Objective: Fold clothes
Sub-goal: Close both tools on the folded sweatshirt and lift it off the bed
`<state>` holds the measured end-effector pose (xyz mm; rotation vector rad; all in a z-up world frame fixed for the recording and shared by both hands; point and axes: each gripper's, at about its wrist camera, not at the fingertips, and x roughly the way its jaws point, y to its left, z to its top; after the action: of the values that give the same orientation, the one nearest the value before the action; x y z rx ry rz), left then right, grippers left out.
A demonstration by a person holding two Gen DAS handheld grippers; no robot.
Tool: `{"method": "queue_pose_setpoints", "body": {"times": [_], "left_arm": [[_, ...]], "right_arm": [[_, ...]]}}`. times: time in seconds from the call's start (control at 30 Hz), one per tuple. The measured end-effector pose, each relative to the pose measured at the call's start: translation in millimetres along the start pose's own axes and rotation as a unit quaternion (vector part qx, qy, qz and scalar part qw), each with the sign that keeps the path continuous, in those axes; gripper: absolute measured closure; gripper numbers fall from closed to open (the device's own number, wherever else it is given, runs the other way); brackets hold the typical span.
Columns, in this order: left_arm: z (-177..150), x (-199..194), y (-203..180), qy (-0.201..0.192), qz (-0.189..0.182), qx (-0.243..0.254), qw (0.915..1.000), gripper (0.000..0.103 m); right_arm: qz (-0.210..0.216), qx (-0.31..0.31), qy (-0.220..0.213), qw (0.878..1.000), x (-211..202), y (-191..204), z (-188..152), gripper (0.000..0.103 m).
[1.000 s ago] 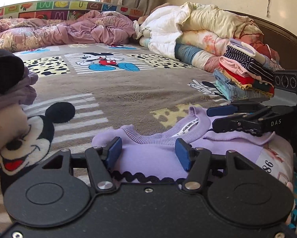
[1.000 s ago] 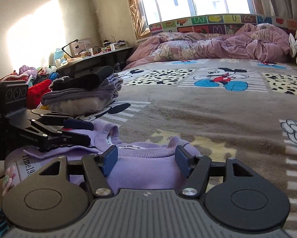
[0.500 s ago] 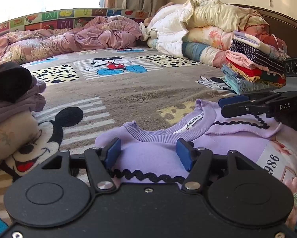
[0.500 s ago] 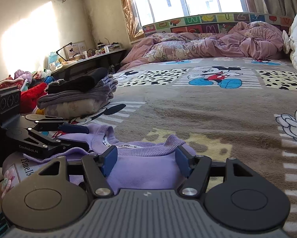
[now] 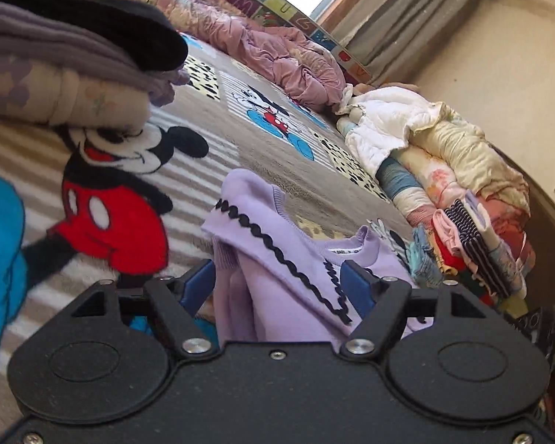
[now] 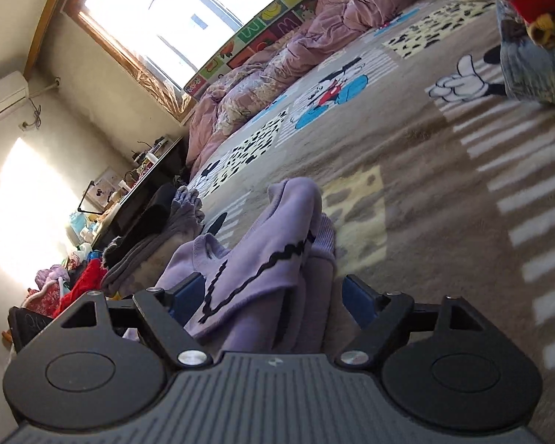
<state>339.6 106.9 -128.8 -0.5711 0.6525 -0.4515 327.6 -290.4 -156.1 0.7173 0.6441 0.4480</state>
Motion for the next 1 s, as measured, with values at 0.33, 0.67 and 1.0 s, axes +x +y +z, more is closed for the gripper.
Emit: {"method": "queue_pose_setpoints", "body": {"times": [0.33,0.67,1.0], "left_arm": [[-21,14,-3,0.036,0.020,-0.061,0.9973,0.019],[-25,21,0,0.028,-0.012,-0.091,0.9954,0.040],[-23,2,-2,0.005,-0.038,-0.137,0.9899,0.059]], "right_arm": [[-0.011,0.037,0.022,0.999,15,0,-23,0.014],[0.021,0.009,0.037,0.999,42,4,-19,0.033],[0.080,0.032,0.020,0.996,32,5,-17,0.051]]}}
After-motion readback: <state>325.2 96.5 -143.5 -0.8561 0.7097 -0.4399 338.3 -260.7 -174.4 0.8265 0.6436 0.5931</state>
